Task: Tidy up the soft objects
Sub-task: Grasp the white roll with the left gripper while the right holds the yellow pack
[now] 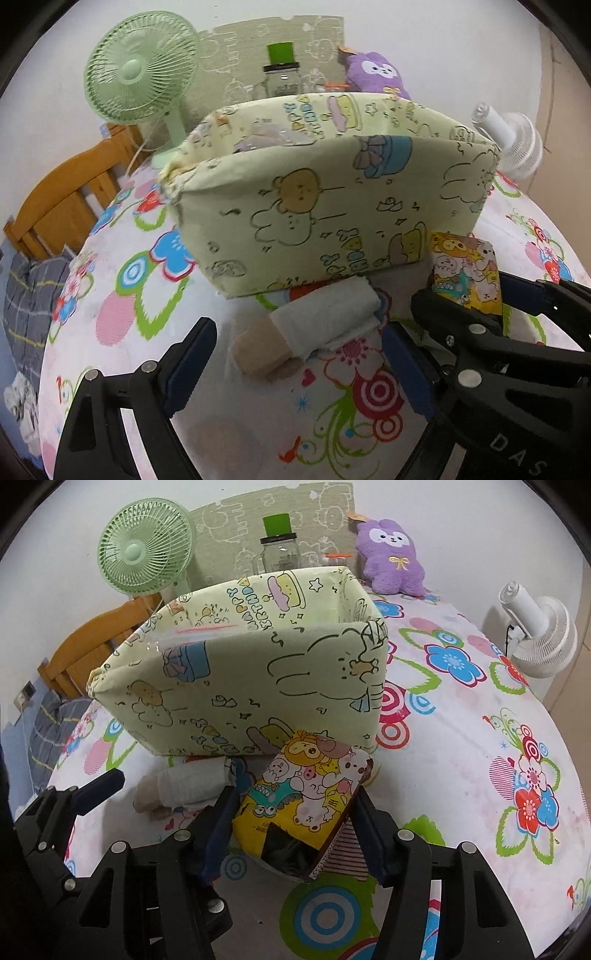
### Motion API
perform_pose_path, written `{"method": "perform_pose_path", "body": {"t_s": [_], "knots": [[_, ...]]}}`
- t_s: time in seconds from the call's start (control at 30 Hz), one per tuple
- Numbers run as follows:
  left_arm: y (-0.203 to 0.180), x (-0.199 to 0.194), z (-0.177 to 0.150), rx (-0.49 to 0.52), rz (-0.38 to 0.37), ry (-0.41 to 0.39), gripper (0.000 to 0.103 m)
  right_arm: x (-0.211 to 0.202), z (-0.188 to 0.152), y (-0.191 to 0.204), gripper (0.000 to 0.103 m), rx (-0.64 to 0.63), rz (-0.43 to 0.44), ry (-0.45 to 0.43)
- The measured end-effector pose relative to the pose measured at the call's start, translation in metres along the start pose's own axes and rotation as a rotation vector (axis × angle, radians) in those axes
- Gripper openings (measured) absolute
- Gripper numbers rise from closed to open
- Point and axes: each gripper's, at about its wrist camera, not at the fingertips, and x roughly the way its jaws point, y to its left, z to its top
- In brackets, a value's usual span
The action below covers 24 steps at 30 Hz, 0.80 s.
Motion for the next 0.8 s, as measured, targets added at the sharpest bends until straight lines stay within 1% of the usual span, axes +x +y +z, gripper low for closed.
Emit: {"method": "perform_pose_path", "body": {"t_s": [0.27,0.47,0.53,0.6,0.73,0.8], "knots": [[-0.005,0.012,0.007,0.069,-0.038,0.009,0.092,0.005,0.001,-0.005,0.063,0.032,-0.018,0.022],[-0.008,0.020,0.009,0.066,-0.059,0.017,0.086,0.004,0.000,-0.013,0.063,0.056,-0.031,0.025],[-0.008,0.021,0.010,0.053,-0.053,0.022,0.086,0.004,-0.001,-0.016,0.063,0.061,-0.033,0.026],[-0.009,0.020,0.011,0.064,-0.044,0.015,0.085,0.005,-0.002,-0.018,0.063,0.072,-0.032,0.032],[-0.016,0.016,0.008,0.068,-0.051,0.004,0.075,0.005,-0.003,-0.019,0.063,0.065,-0.033,0.032],[-0.015,0.015,0.005,0.054,-0.059,0.004,0.073,0.004,-0.003,-0.019,0.063,0.059,-0.026,0.030]]}}
